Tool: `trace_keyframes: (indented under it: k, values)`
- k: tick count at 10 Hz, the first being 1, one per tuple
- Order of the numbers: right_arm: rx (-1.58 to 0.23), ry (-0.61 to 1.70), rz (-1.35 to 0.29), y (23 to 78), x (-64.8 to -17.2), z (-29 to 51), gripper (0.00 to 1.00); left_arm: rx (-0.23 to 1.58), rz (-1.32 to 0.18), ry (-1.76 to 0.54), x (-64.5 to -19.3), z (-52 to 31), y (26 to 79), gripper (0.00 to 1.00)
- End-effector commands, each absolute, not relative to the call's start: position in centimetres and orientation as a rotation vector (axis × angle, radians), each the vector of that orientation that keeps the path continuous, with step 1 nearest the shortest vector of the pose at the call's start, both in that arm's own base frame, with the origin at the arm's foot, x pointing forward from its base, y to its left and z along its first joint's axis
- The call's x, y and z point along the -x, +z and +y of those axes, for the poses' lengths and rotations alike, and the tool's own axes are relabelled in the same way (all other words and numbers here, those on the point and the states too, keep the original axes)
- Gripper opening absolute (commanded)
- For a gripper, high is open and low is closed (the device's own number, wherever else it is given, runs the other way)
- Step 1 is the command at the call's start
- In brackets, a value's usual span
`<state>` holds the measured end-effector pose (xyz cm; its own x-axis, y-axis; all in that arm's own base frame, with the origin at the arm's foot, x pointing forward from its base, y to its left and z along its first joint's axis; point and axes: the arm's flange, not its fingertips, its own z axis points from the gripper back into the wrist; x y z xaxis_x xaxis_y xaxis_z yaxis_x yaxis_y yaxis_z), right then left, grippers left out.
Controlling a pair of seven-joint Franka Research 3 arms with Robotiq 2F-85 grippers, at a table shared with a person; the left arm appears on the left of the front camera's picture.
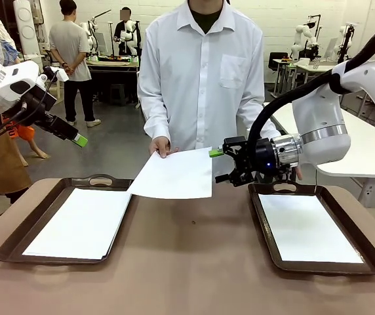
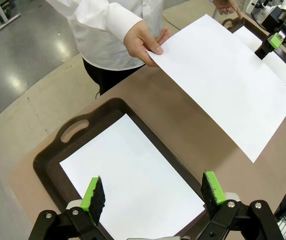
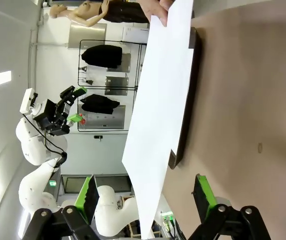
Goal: Sort the A4 documents.
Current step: Receive the A4 Paper.
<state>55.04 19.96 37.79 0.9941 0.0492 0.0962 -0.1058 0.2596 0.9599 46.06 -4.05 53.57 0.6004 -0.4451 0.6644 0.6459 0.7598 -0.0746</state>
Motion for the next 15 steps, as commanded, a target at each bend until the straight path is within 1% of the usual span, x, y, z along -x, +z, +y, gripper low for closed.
trace_keyframes:
  k: [1, 3, 4, 8, 9, 13, 15]
  values:
    - [-1.318, 0.063, -0.058, 37.7, -55.0, 20.9, 1.0, 0.335, -0.674, -0.649, -46.0, -3.8, 53.5, 1.0]
    - [-1.313, 0.173, -0.035, 37.9, -54.7, 21.0, 1.0, 0.335, -0.674, -0.649, -46.0, -3.8, 53.5, 1.0]
    - [-1.313, 0.104, -0.049, 37.9, -54.9, 20.5, 1.0, 0.335, -0.674, -0.649, -46.0, -3.8, 53.5, 1.0]
    - [-1.314, 0.117, -0.046, 38.0, -54.9, 20.3, 1.0, 0.335, -0.674, -0.649, -46.0, -3.8, 53.5, 1.0]
    - [-1.333, 0.089, -0.046, 37.8, -54.7, 19.5, 1.0, 0.335, -0.674, -0.649, -46.0, -3.8, 53.5, 1.0]
    - [-1.399, -0.013, -0.01, 35.1, -55.0, 19.7, 1.0, 0.335, -0.674, -0.649, -46.0, -3.8, 53.5, 1.0]
    - [-1.408, -0.038, -0.049, 34.2, -55.7, 20.7, 1.0, 0.335, -0.674, -0.649, -46.0, -3.8, 53.5, 1.0]
